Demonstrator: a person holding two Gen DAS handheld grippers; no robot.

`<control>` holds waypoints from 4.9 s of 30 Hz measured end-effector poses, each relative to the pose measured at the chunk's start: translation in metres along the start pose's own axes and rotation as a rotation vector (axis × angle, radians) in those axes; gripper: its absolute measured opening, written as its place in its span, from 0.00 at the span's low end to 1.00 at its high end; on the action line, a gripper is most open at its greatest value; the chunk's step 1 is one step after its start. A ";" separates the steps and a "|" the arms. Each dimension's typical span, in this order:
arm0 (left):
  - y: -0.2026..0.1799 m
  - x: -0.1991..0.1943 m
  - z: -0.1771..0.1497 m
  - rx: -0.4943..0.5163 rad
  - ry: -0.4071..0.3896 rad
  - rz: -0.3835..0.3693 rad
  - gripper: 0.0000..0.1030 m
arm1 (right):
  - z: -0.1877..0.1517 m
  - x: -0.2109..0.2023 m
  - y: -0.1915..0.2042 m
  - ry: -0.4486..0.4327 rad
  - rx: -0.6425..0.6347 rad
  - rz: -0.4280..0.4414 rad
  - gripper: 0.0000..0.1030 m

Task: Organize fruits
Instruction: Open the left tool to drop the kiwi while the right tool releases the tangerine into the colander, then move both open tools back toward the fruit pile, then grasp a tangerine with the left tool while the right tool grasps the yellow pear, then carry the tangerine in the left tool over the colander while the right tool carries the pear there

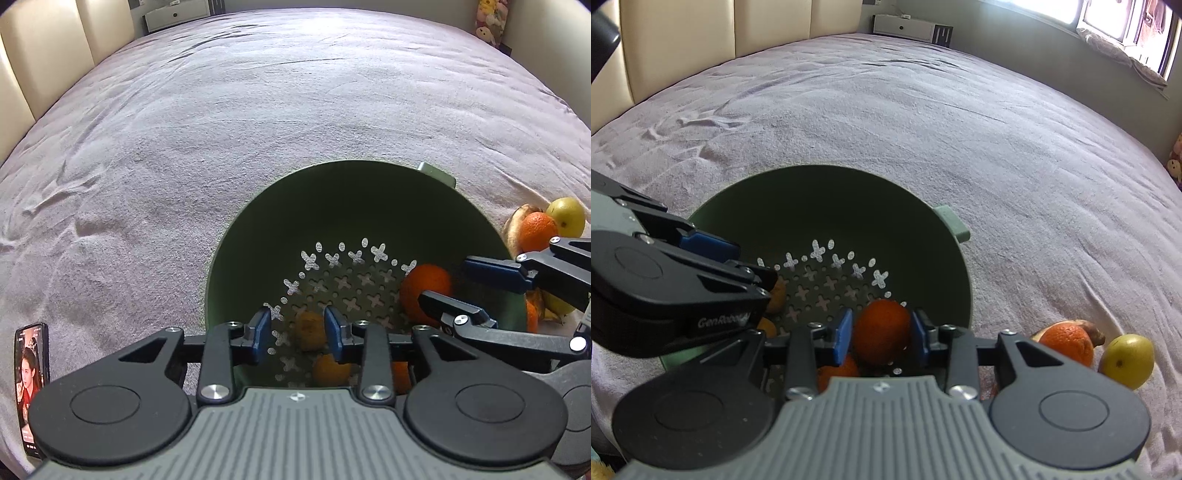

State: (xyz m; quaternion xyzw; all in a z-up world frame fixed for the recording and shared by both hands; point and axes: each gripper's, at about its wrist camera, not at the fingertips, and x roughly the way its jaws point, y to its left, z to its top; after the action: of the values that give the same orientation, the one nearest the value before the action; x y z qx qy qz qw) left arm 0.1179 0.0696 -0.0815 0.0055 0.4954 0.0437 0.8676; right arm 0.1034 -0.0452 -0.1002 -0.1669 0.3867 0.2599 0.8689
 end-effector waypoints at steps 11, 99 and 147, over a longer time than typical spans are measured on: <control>0.006 -0.026 0.005 -0.043 -0.071 -0.016 0.43 | 0.001 -0.038 -0.004 -0.091 0.004 -0.058 0.57; -0.193 -0.004 -0.064 0.651 -0.218 -0.033 0.56 | -0.106 -0.044 -0.157 -0.017 0.666 -0.064 0.65; -0.197 -0.013 -0.067 0.743 -0.226 -0.028 0.49 | -0.100 -0.027 -0.163 0.074 0.731 -0.067 0.59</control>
State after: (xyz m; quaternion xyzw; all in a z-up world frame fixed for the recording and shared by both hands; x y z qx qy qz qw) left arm 0.0679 -0.1299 -0.1150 0.3174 0.3788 -0.1515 0.8560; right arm 0.1239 -0.2347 -0.1292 0.1325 0.4797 0.0698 0.8646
